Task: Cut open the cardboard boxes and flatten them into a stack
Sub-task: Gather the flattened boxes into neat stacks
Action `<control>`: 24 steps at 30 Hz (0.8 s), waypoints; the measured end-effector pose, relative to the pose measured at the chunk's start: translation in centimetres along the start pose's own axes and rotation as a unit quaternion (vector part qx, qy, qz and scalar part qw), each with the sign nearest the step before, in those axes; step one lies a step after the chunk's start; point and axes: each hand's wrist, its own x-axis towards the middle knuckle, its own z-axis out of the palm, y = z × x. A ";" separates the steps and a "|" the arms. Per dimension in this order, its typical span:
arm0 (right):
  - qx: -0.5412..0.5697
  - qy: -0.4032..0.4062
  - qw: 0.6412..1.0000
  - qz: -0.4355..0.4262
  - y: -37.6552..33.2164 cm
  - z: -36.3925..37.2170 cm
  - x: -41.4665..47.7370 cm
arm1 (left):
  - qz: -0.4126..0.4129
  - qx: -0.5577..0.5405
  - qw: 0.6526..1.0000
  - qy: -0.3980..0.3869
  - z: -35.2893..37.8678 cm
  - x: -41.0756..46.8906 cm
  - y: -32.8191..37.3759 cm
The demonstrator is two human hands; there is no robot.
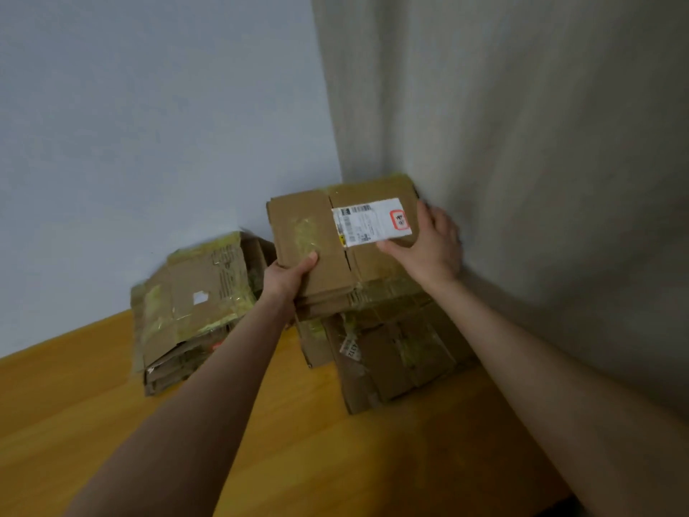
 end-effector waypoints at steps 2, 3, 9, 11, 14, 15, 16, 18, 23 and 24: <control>-0.062 -0.093 0.992 -0.057 0.3 0.8 -0.8 | 0.014 0.091 0.996 0.002 0.7 0.3 -0.8; -0.103 -0.151 0.980 -0.080 0.7 1.3 -1.3 | 0.024 0.148 0.989 0.008 1.0 0.2 -1.4; -0.309 -0.257 0.902 -0.160 2.7 4.7 -3.4 | 0.294 0.621 0.726 -0.014 1.7 -1.5 -6.5; -0.335 -0.245 0.893 -0.175 2.8 5.5 -3.3 | 0.338 0.697 0.630 -0.055 2.2 -1.0 -7.8; -0.339 -0.222 0.891 -0.204 3.0 6.2 -2.0 | 0.334 0.762 0.551 -0.054 3.2 0.5 -8.6; -0.332 -0.222 0.893 -0.209 2.9 6.2 -1.3 | 0.332 0.770 0.543 -0.045 3.6 1.0 -8.5; -0.325 -0.222 0.895 -0.211 2.6 6.3 -0.6 | 0.330 0.774 0.539 -0.037 3.9 1.6 -8.2; -0.319 -0.212 0.900 -0.210 2.0 6.4 0.7 | 0.335 0.771 0.540 -0.026 4.2 2.9 -6.9; -0.300 -0.207 0.911 -0.194 1.9 6.8 1.6 | 0.328 0.779 0.532 -0.053 4.0 4.2 -5.0; -0.289 -0.222 0.912 -0.188 1.9 6.7 1.4 | 0.320 0.779 0.537 -0.058 3.9 4.0 -5.2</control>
